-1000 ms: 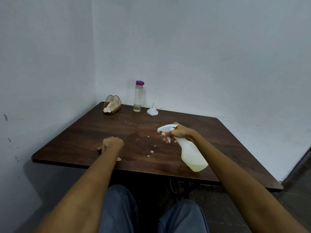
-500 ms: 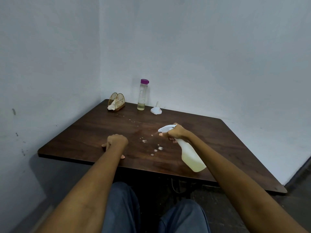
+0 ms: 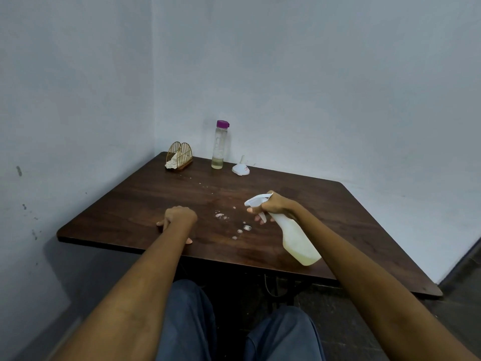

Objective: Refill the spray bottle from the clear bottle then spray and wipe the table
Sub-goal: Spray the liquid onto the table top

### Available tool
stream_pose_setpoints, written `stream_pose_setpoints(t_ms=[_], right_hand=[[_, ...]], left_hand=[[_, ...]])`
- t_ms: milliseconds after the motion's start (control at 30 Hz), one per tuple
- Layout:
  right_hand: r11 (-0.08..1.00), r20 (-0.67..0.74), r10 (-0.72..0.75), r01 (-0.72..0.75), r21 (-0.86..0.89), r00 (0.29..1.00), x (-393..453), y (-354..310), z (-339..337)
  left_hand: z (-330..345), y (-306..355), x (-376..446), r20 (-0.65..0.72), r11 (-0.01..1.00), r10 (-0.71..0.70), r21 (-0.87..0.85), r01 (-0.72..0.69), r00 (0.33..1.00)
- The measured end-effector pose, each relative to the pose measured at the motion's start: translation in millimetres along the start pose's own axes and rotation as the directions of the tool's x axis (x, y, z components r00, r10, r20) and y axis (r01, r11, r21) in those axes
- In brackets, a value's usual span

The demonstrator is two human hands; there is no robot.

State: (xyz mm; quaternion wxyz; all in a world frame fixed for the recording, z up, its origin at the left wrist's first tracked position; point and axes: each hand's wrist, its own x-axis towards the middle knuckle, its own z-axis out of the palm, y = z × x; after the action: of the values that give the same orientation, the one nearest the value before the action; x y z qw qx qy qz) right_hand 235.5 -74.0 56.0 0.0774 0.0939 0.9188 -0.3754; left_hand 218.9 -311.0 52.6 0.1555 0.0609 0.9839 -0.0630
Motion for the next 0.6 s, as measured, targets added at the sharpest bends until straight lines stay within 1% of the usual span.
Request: stream_pose_setpoints(t_ms=[100,133,267,333,367,433,533,567,600], right_hand=[[0.999,-0.145,0.034,-0.031,0.029,0.989,-1.5,7.2,-0.8],[0.999,-0.160,0.037,-0.031,0.038,0.986,-3.7,8.9,-2.8],[0.989,-0.100,0.030,-0.015,0.146,0.995,-22.8,18.1,-29.3],[0.982,-0.092,0.043,-0.025,0.190,0.995,-32.4,28.7,-45.5],[0.982,-0.096,0.056,-0.037,0.184,0.994,-36.6,35.1,-50.9],[0.991,-0.127,0.093,-0.080,0.102,0.987,-42.8,47.7,-55.0],[0.989,-0.285,0.123,-0.141,-0.043,0.950,-41.9,66.1,-48.8],[0.980,-0.318,0.135,-0.174,-0.095,0.938,-41.9,69.5,-46.9],[0.973,-0.316,0.151,-0.197,-0.118,0.937,-42.1,71.3,-46.1]], left_hand=[[0.1,0.2,1.0,-0.007,1.000,0.007,-0.013,-0.007,1.000],[0.2,-0.1,1.5,-0.009,1.000,0.009,-0.015,-0.009,1.000],[1.2,0.0,1.5,-0.007,1.000,0.008,-0.012,-0.009,1.000],[2.6,-0.4,2.3,-0.003,1.000,0.008,-0.014,-0.008,1.000],[2.7,-0.4,2.5,-0.001,1.000,0.005,-0.023,-0.005,1.000],[3.2,0.1,4.4,0.004,0.999,0.005,-0.032,-0.005,1.000],[3.1,1.0,4.7,0.012,1.000,-0.001,-0.031,0.002,1.000],[3.7,0.9,5.2,0.014,1.000,-0.005,-0.030,0.005,1.000],[4.3,0.8,5.4,0.016,1.000,-0.009,-0.027,0.009,1.000]])
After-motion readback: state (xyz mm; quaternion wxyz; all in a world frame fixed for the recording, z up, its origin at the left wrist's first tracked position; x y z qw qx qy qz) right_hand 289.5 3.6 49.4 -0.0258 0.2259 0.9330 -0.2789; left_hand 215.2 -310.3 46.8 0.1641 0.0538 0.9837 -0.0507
